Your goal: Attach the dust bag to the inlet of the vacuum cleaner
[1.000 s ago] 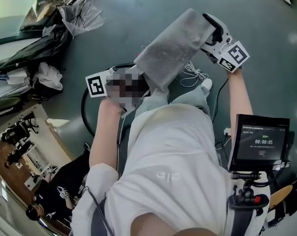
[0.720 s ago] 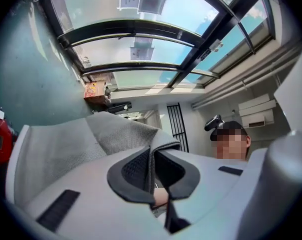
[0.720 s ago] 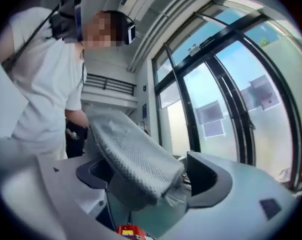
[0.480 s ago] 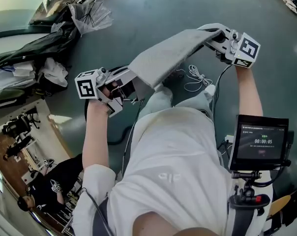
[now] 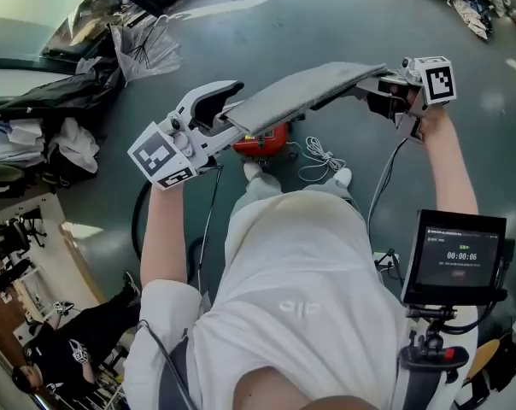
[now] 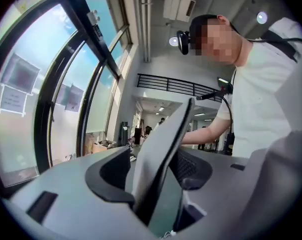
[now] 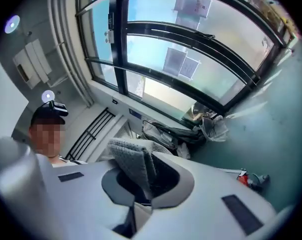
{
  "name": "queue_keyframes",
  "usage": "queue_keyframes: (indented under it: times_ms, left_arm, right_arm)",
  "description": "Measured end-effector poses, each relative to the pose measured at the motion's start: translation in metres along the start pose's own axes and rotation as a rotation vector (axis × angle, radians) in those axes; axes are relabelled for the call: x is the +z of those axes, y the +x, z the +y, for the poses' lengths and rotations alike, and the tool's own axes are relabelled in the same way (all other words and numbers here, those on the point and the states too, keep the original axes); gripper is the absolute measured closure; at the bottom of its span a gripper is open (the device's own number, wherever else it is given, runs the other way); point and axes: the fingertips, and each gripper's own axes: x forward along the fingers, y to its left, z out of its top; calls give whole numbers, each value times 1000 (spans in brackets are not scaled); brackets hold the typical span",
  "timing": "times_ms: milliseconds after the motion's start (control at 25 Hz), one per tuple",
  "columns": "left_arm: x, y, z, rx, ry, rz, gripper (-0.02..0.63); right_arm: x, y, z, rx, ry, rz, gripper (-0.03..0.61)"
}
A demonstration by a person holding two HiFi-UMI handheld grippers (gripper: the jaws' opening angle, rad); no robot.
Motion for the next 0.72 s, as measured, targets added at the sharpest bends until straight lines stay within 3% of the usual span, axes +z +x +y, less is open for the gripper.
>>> queue_keyframes:
  times_ms: [80, 120, 160, 200, 320, 400, 600, 720]
  left_arm:
    - [-6, 20, 5, -40, 19, 16, 403]
    - [-11, 29, 9, -55, -5, 28, 520]
    - [-14, 34, 14, -61, -76, 29, 597]
    - [-15, 37, 20, -72, -210, 8, 598]
    - [-1, 39, 28, -233, -790, -153, 598]
    - [1, 43, 38, -324, -1028, -255, 598]
    - [-62, 67, 55, -381, -1296, -258, 597]
    - [-109, 93, 33, -380, -1289, -229, 598]
  right_arm:
    - [-1, 0, -12, -43, -7, 46, 561]
    - [0, 0, -18, -62, -20, 57, 561]
    - [2, -3, -21, -71, -35, 53, 561]
    - [3, -7, -19, -65, -55, 35, 561]
    - [5, -18, 4, -6, -155, -49, 560]
    - [4, -20, 7, 0, -211, -78, 558]
    - [-29, -40, -23, 57, -39, -66, 561]
    - [-67, -66, -27, 118, 101, -179, 560]
